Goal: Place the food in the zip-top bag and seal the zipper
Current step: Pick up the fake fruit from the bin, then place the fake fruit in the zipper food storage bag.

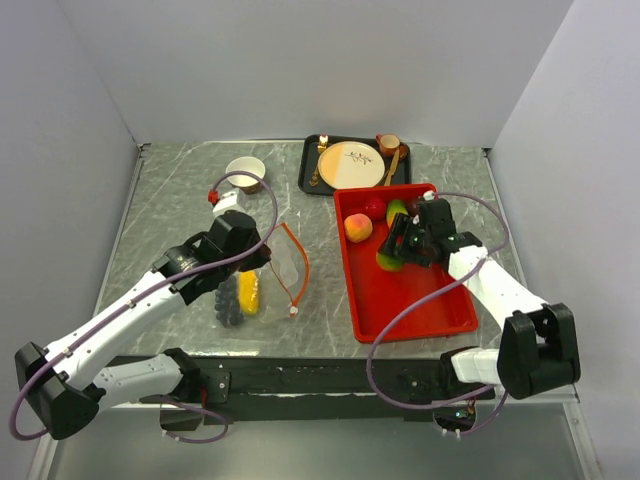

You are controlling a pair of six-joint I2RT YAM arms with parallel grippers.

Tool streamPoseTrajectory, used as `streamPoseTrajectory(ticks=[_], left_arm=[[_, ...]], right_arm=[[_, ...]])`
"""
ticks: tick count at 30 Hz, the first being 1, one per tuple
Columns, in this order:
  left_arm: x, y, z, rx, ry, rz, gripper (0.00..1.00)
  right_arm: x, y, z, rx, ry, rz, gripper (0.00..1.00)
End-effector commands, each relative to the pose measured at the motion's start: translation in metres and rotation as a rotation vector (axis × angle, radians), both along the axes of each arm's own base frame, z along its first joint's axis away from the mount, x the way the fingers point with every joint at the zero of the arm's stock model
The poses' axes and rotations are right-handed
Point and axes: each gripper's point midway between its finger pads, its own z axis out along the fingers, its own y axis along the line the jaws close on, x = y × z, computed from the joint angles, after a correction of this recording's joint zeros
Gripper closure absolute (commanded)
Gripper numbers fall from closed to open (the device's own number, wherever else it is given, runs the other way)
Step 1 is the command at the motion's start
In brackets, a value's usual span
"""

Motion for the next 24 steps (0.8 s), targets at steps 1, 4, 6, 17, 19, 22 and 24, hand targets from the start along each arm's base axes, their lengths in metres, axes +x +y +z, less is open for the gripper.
streamPoseTrajectory(ticks=[1,4,6,17,19,22,24], left_arm=[[0.005,-0.003,0.023,-0.055,-0.053,0.008,0.99],[0.006,-0.005,0.022,-0.051,-0.048,0.006,0.99],[0.006,-0.006,0.022,-0.052,-0.048,0.001,0.99],[0.005,-0.006,0.020,-0.051,-0.045,-0.002,0.99],[0.005,-0.006,0.020,-0.054,-0.045,0.000,0.99],[0.004,-0.007,0.020,-0.062,-0.045,-0.005,0.99],[0.004,-0.007,0.020,-0.059,-0.044,-0.006,0.99]], right_arm=[[0.005,0.036,0.050,0.122,-0.121,0.094,0.49],[0.000,0.056,0.067,0.154,-0.147,0.146,0.49],[-0.003,0.072,0.082,0.189,-0.171,0.186,0.48],[-0.030,0.167,0.151,0.362,-0.267,0.444,0.47],[-0.032,0.180,0.152,0.368,-0.259,0.474,0.47],[-0.042,0.200,0.148,0.360,-0.232,0.528,0.46],[-0.050,0.214,0.141,0.340,-0.208,0.565,0.46]])
